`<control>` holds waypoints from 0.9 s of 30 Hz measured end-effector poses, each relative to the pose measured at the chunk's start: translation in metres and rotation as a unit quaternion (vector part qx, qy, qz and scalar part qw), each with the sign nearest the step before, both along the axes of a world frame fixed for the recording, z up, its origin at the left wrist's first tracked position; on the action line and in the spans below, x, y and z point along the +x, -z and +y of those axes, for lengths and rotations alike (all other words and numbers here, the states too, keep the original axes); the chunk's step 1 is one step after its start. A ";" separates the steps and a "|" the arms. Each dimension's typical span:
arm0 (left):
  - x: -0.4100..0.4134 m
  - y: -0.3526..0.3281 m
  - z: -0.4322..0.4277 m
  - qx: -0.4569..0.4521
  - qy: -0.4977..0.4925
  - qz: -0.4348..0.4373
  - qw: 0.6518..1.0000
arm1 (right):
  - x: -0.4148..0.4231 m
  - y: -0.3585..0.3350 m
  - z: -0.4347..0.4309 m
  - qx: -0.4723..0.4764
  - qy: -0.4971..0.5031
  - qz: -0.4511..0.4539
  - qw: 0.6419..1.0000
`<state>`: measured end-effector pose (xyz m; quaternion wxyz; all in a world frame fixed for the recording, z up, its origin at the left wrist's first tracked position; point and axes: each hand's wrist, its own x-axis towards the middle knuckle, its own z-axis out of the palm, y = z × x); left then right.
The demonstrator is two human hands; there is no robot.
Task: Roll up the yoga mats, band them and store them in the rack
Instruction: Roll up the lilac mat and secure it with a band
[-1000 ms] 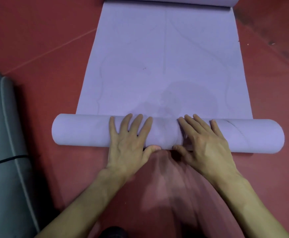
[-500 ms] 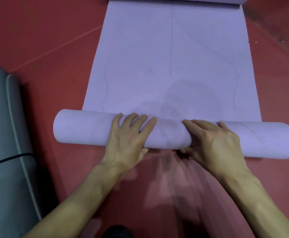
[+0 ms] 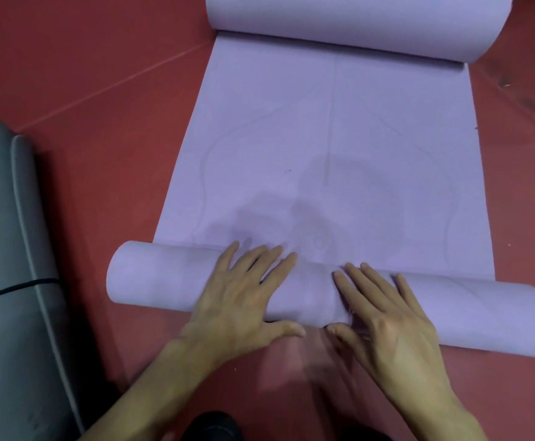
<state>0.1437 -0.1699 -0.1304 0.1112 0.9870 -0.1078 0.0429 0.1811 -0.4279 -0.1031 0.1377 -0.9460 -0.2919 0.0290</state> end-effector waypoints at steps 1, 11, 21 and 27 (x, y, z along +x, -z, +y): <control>-0.003 0.000 -0.006 -0.011 -0.013 -0.016 1.000 | 0.000 0.002 -0.001 0.007 0.005 -0.001 1.000; 0.017 0.005 -0.020 -0.018 -0.076 -0.044 0.996 | 0.001 0.002 0.006 -0.035 0.024 -0.046 0.998; 0.003 0.012 -0.029 0.045 -0.077 -0.061 0.994 | 0.024 0.006 0.007 -0.066 0.008 -0.063 0.996; 0.027 0.007 -0.023 0.021 -0.084 -0.056 0.995 | 0.020 0.003 0.014 -0.033 0.023 -0.066 0.997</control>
